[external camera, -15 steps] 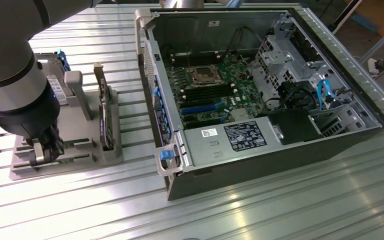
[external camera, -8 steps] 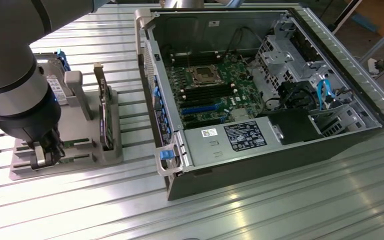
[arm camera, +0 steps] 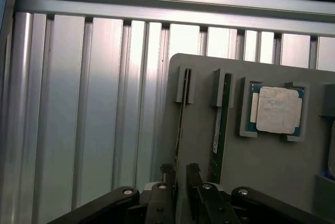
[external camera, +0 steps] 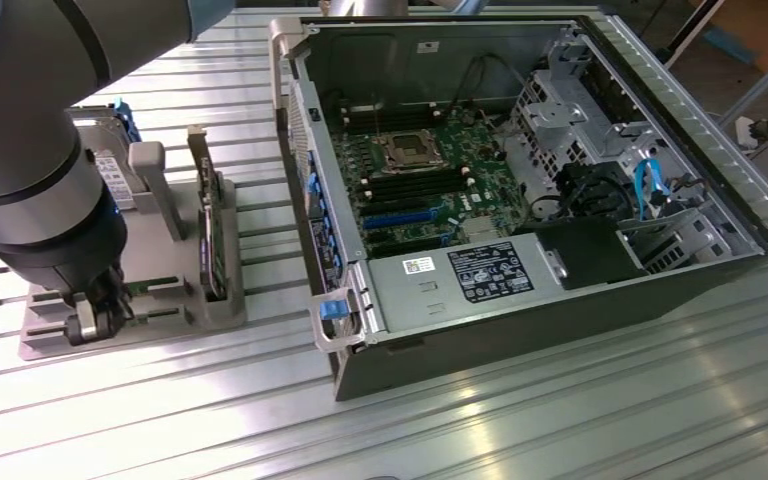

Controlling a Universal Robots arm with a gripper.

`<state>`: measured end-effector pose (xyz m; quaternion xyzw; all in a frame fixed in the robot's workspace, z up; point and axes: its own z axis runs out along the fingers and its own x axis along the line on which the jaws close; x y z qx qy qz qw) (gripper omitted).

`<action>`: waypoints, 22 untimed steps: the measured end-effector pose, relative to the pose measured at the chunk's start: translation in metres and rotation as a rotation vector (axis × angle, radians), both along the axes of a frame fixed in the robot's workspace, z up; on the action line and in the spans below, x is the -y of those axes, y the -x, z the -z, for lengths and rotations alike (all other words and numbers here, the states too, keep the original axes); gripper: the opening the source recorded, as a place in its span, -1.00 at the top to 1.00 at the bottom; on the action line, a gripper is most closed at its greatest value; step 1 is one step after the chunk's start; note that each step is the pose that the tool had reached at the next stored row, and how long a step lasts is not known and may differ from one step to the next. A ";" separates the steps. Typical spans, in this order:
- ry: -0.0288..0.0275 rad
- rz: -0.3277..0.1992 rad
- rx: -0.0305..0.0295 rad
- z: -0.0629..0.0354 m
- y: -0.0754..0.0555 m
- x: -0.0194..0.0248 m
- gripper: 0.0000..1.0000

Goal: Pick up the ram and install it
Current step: 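Pick up the ram and move it above insertion slot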

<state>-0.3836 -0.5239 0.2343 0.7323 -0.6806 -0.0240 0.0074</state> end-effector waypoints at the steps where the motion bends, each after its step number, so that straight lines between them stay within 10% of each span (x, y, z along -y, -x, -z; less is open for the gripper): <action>1: 0.0001 0.000 -0.0001 0.0016 0.000 0.0003 0.52; 22: -0.0008 0.000 -0.0001 0.0190 0.000 0.0016 0.52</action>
